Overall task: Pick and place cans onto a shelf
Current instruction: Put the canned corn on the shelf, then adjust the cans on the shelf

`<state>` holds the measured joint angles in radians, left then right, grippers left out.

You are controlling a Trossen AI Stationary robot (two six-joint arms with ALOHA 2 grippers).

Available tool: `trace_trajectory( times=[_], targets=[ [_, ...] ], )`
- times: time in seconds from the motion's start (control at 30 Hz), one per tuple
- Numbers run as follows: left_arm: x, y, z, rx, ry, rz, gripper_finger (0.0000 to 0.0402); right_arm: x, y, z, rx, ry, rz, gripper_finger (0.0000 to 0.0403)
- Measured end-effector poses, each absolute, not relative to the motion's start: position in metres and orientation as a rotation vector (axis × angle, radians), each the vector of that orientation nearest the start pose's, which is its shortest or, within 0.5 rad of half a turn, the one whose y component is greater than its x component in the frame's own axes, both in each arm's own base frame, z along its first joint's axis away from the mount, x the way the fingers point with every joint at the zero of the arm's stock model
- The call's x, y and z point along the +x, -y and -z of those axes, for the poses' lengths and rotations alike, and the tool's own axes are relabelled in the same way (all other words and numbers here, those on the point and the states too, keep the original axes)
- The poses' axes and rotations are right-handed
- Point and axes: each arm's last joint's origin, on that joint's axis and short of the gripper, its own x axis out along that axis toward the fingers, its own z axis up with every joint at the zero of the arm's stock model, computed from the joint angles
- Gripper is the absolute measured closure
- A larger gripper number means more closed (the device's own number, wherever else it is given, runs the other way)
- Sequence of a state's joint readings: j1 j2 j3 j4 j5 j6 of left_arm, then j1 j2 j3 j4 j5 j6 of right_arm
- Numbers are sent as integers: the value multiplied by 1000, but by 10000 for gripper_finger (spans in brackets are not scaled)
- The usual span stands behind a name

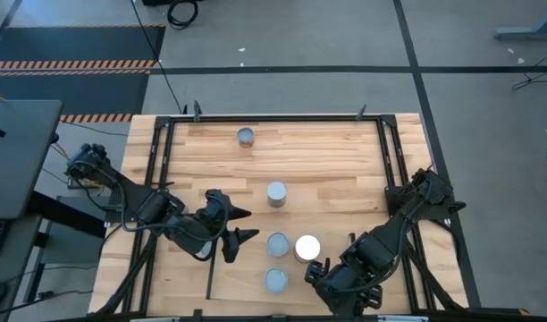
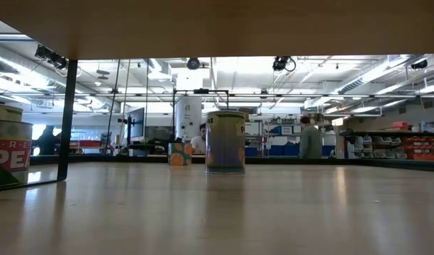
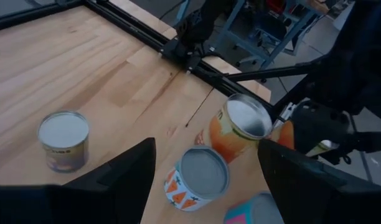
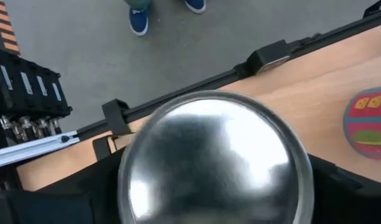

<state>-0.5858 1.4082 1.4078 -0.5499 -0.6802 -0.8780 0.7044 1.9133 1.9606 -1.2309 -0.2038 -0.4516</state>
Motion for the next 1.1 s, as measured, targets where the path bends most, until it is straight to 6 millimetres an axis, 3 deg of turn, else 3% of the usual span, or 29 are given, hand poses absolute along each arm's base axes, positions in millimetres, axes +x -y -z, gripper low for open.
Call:
trace_trajectory(
  times=[0.3, 0.73, 0.93, 1.1],
  targets=[
    [260, 151, -378, -512, -358, -262, 115, 291, -252, -340, -717, -973, -1064, 27],
    [260, 151, -378, -510, -360, -262, 115, 277, -248, -397, -656, -888, -956, 29],
    [260, 151, -378, -510, -361, -262, 115, 289, -217, -425, -576, -869, -639, 30],
    [260, 151, -378, -511, -361, -261, 115, 305, -182, -421, -398, -1001, -416, 62]
  ],
)
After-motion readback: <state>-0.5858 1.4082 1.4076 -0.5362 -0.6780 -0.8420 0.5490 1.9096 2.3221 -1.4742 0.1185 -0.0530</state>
